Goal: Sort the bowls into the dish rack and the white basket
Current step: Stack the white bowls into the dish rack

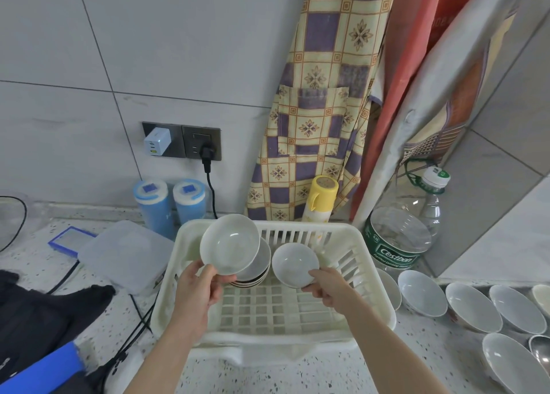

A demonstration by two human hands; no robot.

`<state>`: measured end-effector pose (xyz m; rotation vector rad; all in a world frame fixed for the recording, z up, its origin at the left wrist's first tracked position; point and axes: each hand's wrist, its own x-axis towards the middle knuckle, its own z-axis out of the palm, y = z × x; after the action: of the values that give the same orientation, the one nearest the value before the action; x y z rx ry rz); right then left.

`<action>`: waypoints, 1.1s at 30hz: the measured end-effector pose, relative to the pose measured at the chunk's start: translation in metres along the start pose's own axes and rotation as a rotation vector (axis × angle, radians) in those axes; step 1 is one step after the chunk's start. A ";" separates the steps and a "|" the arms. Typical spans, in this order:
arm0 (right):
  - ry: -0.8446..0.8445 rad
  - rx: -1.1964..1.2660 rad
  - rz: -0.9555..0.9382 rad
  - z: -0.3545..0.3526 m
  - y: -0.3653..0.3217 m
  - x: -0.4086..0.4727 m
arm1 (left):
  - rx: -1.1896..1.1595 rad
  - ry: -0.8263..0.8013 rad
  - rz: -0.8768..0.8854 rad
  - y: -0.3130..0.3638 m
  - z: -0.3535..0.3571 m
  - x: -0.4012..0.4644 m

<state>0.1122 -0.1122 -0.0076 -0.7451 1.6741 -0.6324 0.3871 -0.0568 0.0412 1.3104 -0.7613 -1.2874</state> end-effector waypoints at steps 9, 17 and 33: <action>0.008 -0.065 -0.017 0.004 -0.001 -0.010 | 0.036 0.007 -0.021 -0.001 -0.002 0.001; 0.145 -0.112 -0.034 -0.001 0.001 -0.016 | 0.061 0.008 -0.019 0.000 0.001 0.000; 0.030 0.100 -0.581 -0.011 -0.014 -0.065 | 0.248 -0.314 -0.074 0.004 0.062 -0.009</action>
<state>0.1136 -0.0725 0.0464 -1.1643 1.4353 -1.1256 0.3272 -0.0649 0.0582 1.3566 -1.1302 -1.5164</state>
